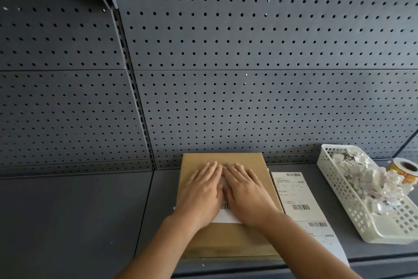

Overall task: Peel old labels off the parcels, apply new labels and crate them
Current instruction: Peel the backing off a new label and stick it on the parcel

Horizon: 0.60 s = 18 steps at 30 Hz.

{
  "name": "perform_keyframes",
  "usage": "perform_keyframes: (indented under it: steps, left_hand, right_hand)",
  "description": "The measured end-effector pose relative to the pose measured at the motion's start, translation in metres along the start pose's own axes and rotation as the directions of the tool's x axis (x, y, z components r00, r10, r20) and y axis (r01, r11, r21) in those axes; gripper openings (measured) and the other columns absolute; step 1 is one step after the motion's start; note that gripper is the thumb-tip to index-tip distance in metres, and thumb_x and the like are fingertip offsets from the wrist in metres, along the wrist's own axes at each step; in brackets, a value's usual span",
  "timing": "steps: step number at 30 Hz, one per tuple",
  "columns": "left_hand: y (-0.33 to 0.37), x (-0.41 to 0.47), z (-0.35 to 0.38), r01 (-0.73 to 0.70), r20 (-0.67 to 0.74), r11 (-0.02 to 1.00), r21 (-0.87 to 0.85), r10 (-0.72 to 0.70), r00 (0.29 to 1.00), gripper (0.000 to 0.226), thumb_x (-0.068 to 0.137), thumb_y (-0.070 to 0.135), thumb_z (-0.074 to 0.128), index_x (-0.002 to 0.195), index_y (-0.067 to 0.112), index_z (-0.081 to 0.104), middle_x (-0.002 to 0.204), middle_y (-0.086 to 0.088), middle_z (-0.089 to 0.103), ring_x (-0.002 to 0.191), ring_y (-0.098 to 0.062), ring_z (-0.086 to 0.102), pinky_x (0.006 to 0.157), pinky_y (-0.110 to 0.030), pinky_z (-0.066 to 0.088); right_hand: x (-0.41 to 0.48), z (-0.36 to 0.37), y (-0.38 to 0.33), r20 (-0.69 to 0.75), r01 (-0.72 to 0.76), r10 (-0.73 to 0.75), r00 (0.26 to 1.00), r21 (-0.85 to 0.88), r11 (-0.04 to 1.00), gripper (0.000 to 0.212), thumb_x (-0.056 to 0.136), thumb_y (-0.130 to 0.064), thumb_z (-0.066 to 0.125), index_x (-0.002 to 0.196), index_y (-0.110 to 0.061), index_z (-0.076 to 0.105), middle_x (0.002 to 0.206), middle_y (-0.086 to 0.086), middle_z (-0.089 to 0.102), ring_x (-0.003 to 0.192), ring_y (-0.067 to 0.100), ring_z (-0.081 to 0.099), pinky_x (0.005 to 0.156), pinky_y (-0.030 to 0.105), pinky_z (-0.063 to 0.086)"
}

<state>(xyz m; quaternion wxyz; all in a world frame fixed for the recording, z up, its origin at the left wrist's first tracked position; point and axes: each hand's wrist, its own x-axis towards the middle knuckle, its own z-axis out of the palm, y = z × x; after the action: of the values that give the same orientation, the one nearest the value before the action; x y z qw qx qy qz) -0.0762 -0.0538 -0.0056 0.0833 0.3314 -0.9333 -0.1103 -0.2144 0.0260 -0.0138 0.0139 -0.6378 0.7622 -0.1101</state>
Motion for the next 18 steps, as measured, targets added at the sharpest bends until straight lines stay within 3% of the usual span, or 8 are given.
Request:
perform_keyframes:
  steps: [6,10,18]
  left_hand:
    - [-0.002,-0.004,0.006,0.051,0.024,0.999,0.015,-0.052,0.998,0.058,0.108,0.040,0.013,0.161,0.023,-0.004,0.167,0.010,-0.010,0.151,-0.001,-0.014,0.125,-0.029,-0.008]
    - [-0.003,-0.007,0.006,0.123,0.016,0.992,0.005,-0.124,0.992,0.059,0.108,0.041,0.013,0.161,0.022,-0.007,0.167,0.009,-0.013,0.151,-0.002,-0.015,0.124,-0.029,-0.009]
    - [-0.006,-0.015,-0.004,0.233,0.027,0.972,-0.023,-0.233,0.972,0.057,0.108,0.040,0.009,0.157,0.021,-0.013,0.165,0.007,-0.018,0.151,-0.005,-0.017,0.124,-0.031,-0.011]
  right_hand:
    - [-0.001,0.002,0.001,0.049,-0.065,0.065,0.997,-0.017,0.998,0.061,0.103,-0.048,0.015,0.158,-0.023,0.009,0.165,-0.009,0.001,0.150,0.005,-0.005,0.122,0.032,-0.008]
    - [-0.006,0.000,0.004,0.061,-0.149,0.150,0.987,-0.015,0.989,0.063,0.102,-0.053,0.015,0.158,-0.025,0.006,0.164,-0.013,-0.003,0.149,0.001,-0.007,0.122,0.035,-0.007]
    - [-0.013,-0.004,0.007,0.040,-0.312,0.312,0.949,0.004,0.950,0.070,0.101,-0.057,0.013,0.158,-0.018,0.003,0.165,-0.005,-0.003,0.151,0.008,-0.007,0.123,0.036,-0.007]
